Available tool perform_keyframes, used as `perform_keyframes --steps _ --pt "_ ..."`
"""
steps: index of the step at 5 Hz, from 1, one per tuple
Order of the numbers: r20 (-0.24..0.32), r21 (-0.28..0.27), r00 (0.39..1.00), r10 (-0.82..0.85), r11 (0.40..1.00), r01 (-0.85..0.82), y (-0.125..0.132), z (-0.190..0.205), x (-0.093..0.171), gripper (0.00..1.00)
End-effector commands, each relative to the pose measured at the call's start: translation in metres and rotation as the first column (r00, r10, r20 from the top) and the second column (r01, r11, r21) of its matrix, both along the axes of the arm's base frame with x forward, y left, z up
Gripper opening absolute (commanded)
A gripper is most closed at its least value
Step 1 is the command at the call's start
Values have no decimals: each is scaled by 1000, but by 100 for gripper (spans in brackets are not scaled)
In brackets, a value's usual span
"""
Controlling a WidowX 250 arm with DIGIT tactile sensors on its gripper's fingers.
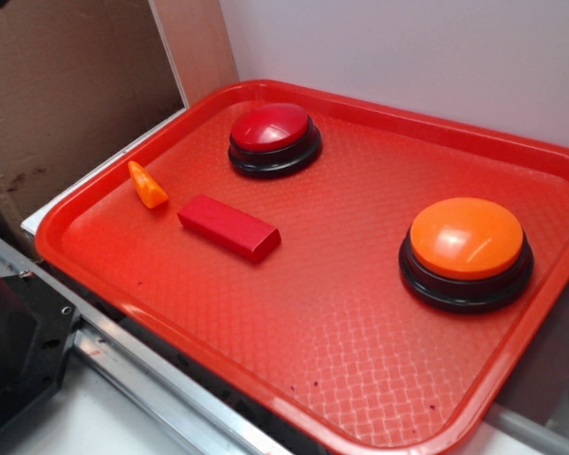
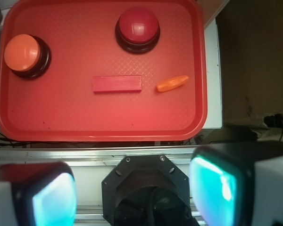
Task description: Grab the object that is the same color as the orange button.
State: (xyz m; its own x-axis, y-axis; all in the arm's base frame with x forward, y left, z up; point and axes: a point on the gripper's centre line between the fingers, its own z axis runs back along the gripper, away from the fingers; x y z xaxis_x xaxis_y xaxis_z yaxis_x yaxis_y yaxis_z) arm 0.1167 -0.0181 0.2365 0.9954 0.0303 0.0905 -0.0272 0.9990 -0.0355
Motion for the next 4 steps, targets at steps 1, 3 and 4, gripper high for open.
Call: perform_keyframes --steps 1,3,4 --pt "0 0 1000 0 1000 0 0 0 0 100" --pt "22 -36 980 200 979 -199 9 -18 6 100" --pt "43 -54 923 383 923 -381 17 -30 9 100"
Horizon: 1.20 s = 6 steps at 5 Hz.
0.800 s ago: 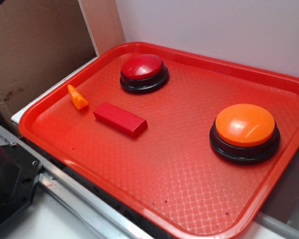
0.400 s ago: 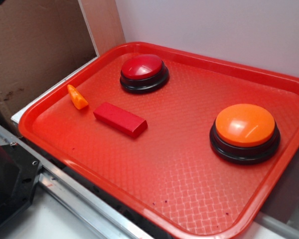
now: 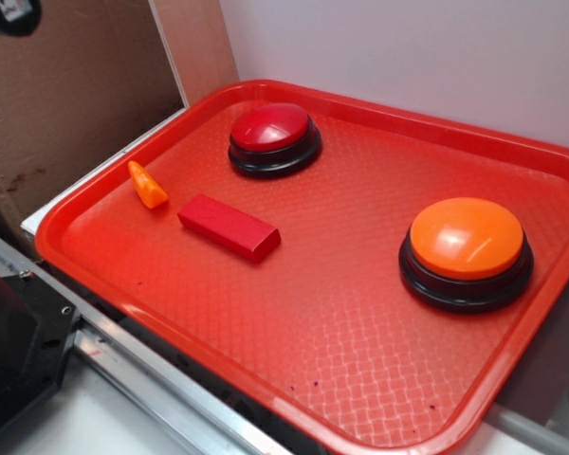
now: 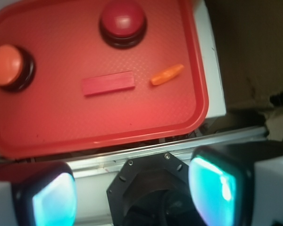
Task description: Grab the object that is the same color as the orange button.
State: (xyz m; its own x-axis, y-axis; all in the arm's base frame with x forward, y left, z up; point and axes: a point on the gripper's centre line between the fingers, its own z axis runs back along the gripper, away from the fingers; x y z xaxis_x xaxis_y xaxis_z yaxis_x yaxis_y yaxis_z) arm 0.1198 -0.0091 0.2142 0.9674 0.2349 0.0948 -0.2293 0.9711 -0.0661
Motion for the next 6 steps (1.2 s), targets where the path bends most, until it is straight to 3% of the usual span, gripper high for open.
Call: perform_keyframes --steps 1,4,5,6 --pt "56 18 949 311 950 -313 18 -28 16 100" --pt "110 6 726 679 730 -683 52 -112 44 100" --pt "90 1 699 710 702 -713 62 -140 56 100" --pt "116 16 690 714 694 -720 65 -160 68 100"
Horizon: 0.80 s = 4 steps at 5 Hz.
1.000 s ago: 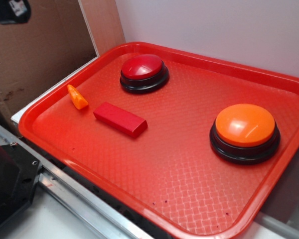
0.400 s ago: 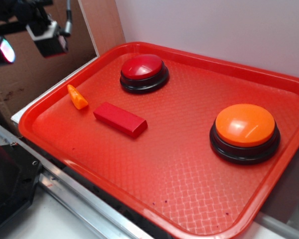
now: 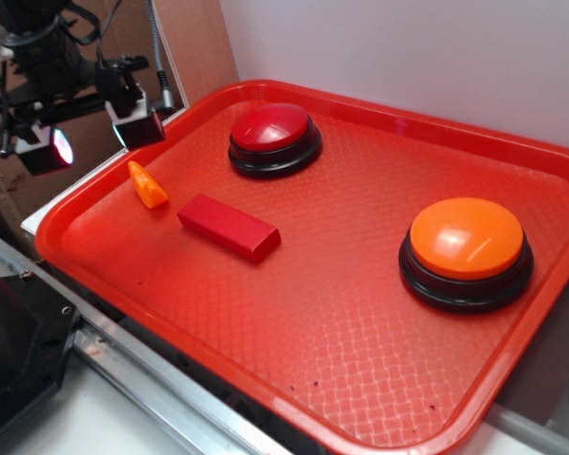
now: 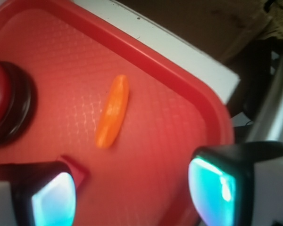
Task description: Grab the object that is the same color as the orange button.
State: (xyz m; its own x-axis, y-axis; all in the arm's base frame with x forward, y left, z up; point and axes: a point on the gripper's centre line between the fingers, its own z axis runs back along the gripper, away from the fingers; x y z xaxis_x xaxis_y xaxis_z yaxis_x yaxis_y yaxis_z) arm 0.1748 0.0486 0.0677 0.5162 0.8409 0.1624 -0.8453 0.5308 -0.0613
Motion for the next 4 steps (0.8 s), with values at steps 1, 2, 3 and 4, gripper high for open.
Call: perform_keyframes --steps 1,2,3,4 --pt "58 28 997 40 999 -42 10 -26 22 100" --pt "49 19 996 73 997 -74 16 -34 25 100" --pt "42 20 996 82 996 -83 18 -42 26 100" --pt "39 17 993 109 994 -110 22 -47 26 100"
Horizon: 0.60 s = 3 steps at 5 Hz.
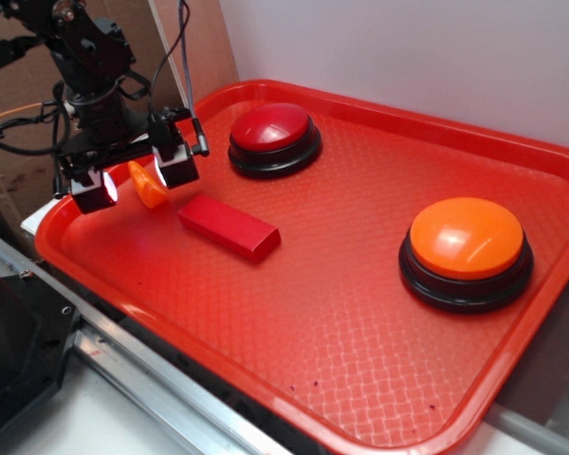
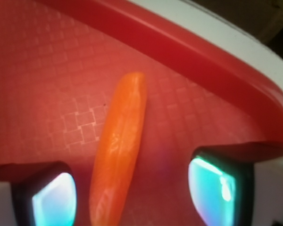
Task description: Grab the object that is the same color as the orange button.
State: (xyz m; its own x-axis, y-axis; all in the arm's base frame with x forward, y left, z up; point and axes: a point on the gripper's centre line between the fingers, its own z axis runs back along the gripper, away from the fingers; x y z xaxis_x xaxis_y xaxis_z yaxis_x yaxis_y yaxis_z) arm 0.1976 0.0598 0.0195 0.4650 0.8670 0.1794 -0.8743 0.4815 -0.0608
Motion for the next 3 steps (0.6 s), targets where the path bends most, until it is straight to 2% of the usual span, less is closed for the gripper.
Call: perform_keyframes --steps 1,2,3 --pt "29 -12 996 83 996 -83 13 -1 3 25" --pt "27 -23 993 114 993 -113 15 -2 2 0" --pt "16 -36 993 120 992 -119 16 -6 1 0"
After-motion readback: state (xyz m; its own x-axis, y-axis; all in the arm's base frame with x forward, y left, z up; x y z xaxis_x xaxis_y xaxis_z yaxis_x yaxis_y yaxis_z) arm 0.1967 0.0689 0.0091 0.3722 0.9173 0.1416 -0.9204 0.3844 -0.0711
